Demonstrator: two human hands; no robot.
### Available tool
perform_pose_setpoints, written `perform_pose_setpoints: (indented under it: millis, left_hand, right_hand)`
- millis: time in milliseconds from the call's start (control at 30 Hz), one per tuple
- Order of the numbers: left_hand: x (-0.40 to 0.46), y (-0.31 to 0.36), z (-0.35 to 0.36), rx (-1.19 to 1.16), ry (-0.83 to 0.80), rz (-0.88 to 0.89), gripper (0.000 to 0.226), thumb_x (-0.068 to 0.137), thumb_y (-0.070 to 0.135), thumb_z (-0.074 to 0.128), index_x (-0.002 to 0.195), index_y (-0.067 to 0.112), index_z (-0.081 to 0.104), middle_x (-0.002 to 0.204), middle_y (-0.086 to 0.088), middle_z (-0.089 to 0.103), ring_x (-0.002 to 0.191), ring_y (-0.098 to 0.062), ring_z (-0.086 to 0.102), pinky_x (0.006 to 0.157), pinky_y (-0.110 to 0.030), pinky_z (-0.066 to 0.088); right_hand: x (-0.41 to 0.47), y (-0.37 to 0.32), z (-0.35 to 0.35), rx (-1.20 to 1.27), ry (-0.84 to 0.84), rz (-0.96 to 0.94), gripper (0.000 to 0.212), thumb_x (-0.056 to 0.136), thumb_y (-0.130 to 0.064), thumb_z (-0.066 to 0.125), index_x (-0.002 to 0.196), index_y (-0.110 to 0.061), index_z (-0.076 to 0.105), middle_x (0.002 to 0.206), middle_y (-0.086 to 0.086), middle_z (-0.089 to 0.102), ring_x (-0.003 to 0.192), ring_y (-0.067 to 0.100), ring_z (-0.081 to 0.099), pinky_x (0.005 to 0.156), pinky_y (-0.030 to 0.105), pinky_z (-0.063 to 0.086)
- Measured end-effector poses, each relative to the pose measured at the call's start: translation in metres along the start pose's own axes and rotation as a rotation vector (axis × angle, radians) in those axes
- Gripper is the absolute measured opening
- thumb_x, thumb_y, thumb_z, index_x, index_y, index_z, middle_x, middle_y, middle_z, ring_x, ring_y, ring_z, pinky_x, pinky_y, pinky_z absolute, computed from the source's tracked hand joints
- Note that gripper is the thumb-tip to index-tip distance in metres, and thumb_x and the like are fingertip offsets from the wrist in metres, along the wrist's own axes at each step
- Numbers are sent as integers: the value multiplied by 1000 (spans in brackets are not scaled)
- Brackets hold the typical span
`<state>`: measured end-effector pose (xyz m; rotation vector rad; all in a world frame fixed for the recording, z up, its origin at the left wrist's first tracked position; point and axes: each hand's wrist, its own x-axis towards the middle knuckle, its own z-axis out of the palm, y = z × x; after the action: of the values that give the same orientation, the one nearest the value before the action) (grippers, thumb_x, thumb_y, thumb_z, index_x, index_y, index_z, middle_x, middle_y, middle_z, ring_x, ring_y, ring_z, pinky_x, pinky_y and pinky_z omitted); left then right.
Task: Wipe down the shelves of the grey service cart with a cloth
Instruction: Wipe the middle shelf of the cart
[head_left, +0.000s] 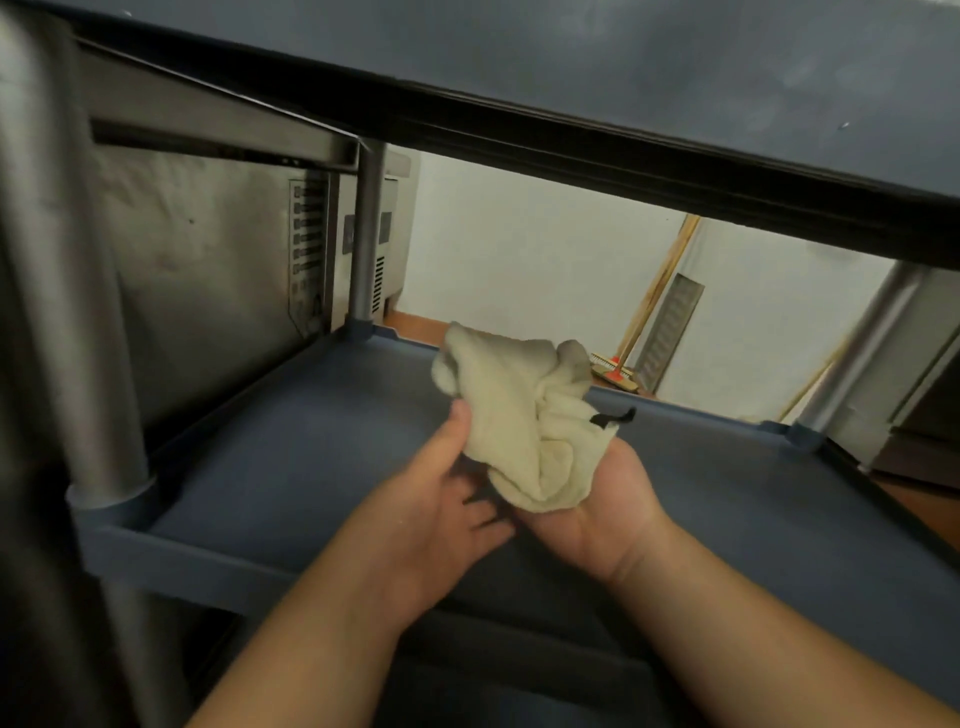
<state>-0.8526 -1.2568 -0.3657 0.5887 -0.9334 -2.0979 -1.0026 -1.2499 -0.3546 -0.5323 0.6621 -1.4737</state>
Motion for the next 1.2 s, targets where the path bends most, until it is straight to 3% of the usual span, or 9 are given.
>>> perform_pose_setpoints:
  millis: [167, 300, 400, 500, 600, 767, 867, 1000, 1200]
  left_hand:
    - [4, -7, -2, -91, 70, 109, 39, 92, 38, 56, 126, 19, 59, 114, -10, 71, 103, -29, 69, 87, -48, 55]
    - [9, -13, -8, 11, 242, 255, 32, 90, 29, 62, 122, 28, 59, 108, -5, 73, 95, -27, 72, 82, -55, 56]
    - [15, -11, -7, 151, 350, 361, 40, 88, 21, 65, 124, 36, 56, 106, 3, 72, 92, -20, 72, 77, -48, 59]
    - [11, -19, 15, 524, 256, 445, 48, 88, 12, 60, 120, 46, 50, 111, 10, 67, 100, -11, 67, 82, -30, 57]
    - [12, -36, 20, 786, 69, 369, 59, 87, 14, 55, 140, 36, 38, 135, 9, 53, 119, -7, 55, 98, -28, 47]
    - [24, -36, -3, 495, -133, 249, 52, 70, 13, 59, 118, 32, 62, 133, 8, 60, 105, 6, 61, 86, -28, 51]
    - [23, -30, 10, 415, 33, 205, 57, 65, 11, 59, 116, 34, 66, 121, 13, 65, 115, 2, 54, 99, -36, 45]
    - [36, -28, 11, 444, 172, 276, 50, 90, -4, 49, 121, 33, 61, 123, 7, 63, 111, -2, 57, 103, -38, 44]
    - [41, -25, 5, 493, 209, 241, 55, 77, 6, 60, 122, 38, 60, 123, 9, 63, 115, -6, 56, 105, -40, 43]
  right_hand:
    - [-9, 14, -1, -267, -14, -16, 33, 108, -11, 30, 100, -12, 63, 79, 2, 77, 73, 16, 75, 63, 31, 60]
    - [1, 13, -7, -490, 121, -3, 46, 100, -47, 47, 127, -14, 65, 116, 9, 73, 110, 27, 68, 103, 46, 49]
    - [-2, 7, -10, -610, 177, -157, 42, 93, -52, 55, 127, -27, 62, 121, 3, 71, 112, 24, 67, 103, 48, 48]
    - [-14, 7, -4, -900, -32, -283, 47, 87, -50, 60, 132, -50, 47, 117, -23, 66, 115, 4, 62, 103, 32, 49]
    - [-17, 10, -1, -1154, -139, -376, 52, 97, -33, 62, 143, -41, 40, 115, -18, 65, 112, -6, 59, 95, 17, 49]
    - [4, -28, -60, -1248, 263, -456, 24, 94, -15, 58, 114, -27, 63, 109, -3, 72, 101, 11, 68, 92, 35, 54]
    - [0, -92, -115, -1408, 569, -440, 11, 92, -22, 59, 98, -28, 66, 102, -4, 72, 98, 16, 69, 89, 36, 55]
    - [-25, -168, -182, -1560, 946, -428, 22, 94, -24, 46, 101, -35, 63, 91, 0, 72, 87, 27, 71, 68, 31, 52]
    - [-9, -171, -224, -1865, 991, -117, 30, 87, -35, 43, 114, -41, 55, 87, -3, 70, 73, 22, 69, 71, 37, 58]
